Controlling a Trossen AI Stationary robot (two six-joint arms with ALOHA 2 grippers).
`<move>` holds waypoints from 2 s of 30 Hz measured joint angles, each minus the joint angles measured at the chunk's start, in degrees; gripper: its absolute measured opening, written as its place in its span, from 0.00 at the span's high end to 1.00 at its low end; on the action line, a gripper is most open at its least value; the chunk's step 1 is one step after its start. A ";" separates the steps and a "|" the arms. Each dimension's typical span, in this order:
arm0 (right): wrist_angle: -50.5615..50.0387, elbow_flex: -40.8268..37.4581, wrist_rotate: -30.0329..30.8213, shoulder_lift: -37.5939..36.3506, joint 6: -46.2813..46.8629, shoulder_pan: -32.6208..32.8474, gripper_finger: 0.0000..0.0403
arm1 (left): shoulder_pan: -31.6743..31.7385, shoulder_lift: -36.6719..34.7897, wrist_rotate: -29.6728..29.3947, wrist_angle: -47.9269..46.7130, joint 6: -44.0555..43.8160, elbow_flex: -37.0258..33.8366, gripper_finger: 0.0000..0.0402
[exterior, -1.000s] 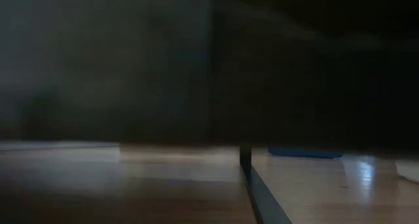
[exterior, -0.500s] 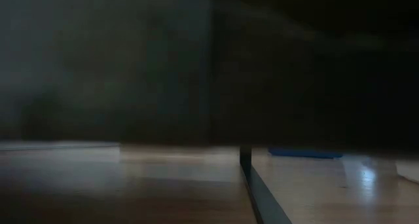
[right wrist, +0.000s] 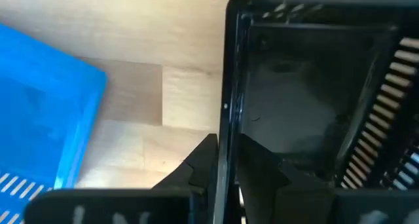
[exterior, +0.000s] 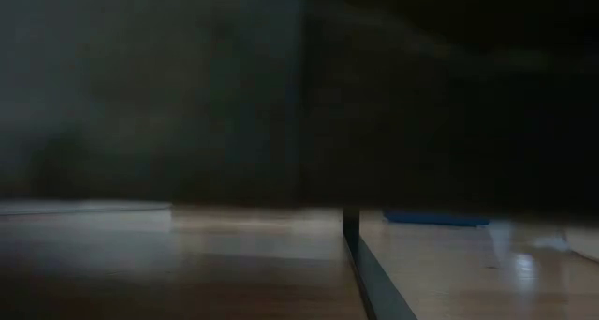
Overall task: Stack baskets on shelf by color
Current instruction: Stack the bottom black bin on top of the black bin on the shelf
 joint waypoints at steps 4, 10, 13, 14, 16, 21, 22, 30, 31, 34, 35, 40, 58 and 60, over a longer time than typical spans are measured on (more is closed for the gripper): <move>0.08 -0.36 0.07 0.00 0.01 0.00 0.86 | 0.00 0.00 0.00 -0.01 0.00 0.00 0.86; 1.74 -3.56 -2.47 0.00 0.17 0.00 0.86 | -0.04 0.00 0.00 -0.02 0.00 0.00 0.86; 1.71 -3.93 -1.97 0.00 -1.65 0.00 0.89 | -0.04 0.00 0.00 -0.02 0.00 0.00 0.86; 1.94 -3.93 -1.71 0.00 -3.46 0.00 0.92 | -0.04 0.00 0.00 -0.02 0.00 0.00 0.86; 2.81 -3.82 -1.18 -0.02 -7.37 0.03 0.97 | -0.04 0.00 0.00 -0.02 0.00 0.00 0.86; 1.30 -0.96 2.57 -0.02 -15.27 0.02 0.98 | -0.04 0.00 0.00 -0.02 0.00 0.00 0.86; 0.39 0.15 3.04 -0.02 -16.95 0.03 0.99 | -0.04 0.00 0.00 -0.04 0.00 0.00 0.86; -10.82 15.62 6.95 0.00 -35.10 0.04 0.99 | -0.07 0.00 0.00 -0.04 0.00 0.00 0.86; -12.49 18.04 7.82 0.00 -37.78 0.04 0.99 | -0.07 0.00 0.00 -0.06 0.00 0.00 0.86; -14.95 24.71 9.14 0.53 -49.67 0.04 0.99 | -0.04 0.00 0.00 -0.07 0.00 0.00 0.86; -15.37 26.64 9.40 1.05 -54.13 0.04 1.00 | -0.04 0.00 0.00 -0.07 0.00 0.00 0.86; -14.86 34.14 9.86 6.09 -78.90 0.04 1.00 | -0.04 0.00 -0.02 -0.07 0.00 0.00 0.86; -1.02 52.72 10.08 36.23 -133.49 0.48 1.00 | 0.00 0.00 0.02 0.00 -5.81 0.00 0.86; 0.24 52.92 10.04 38.58 -136.11 0.91 1.00 | 0.00 0.00 0.08 0.01 -6.08 0.00 0.86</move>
